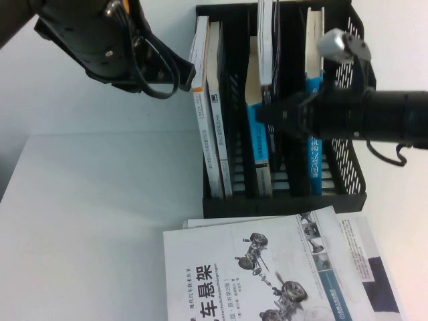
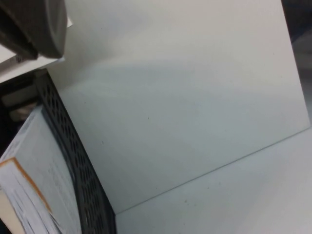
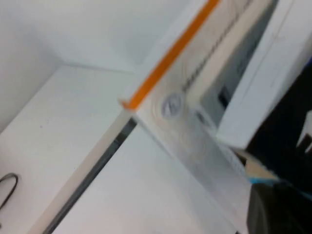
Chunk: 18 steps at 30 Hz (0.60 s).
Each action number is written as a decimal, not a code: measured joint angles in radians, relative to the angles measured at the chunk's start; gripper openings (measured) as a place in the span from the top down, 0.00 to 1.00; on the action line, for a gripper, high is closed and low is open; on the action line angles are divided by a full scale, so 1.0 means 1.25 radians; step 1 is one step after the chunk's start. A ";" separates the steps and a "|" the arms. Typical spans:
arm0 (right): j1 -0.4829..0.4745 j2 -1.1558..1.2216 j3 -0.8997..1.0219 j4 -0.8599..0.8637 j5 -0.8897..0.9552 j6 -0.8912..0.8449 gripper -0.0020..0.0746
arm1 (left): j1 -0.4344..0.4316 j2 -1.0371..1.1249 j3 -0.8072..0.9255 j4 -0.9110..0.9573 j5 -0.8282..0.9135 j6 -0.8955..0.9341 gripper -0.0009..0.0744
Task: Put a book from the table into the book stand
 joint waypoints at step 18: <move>-0.043 -0.030 -0.094 -0.178 0.212 0.183 0.98 | 0.000 -0.098 0.194 0.005 -0.127 -0.071 0.99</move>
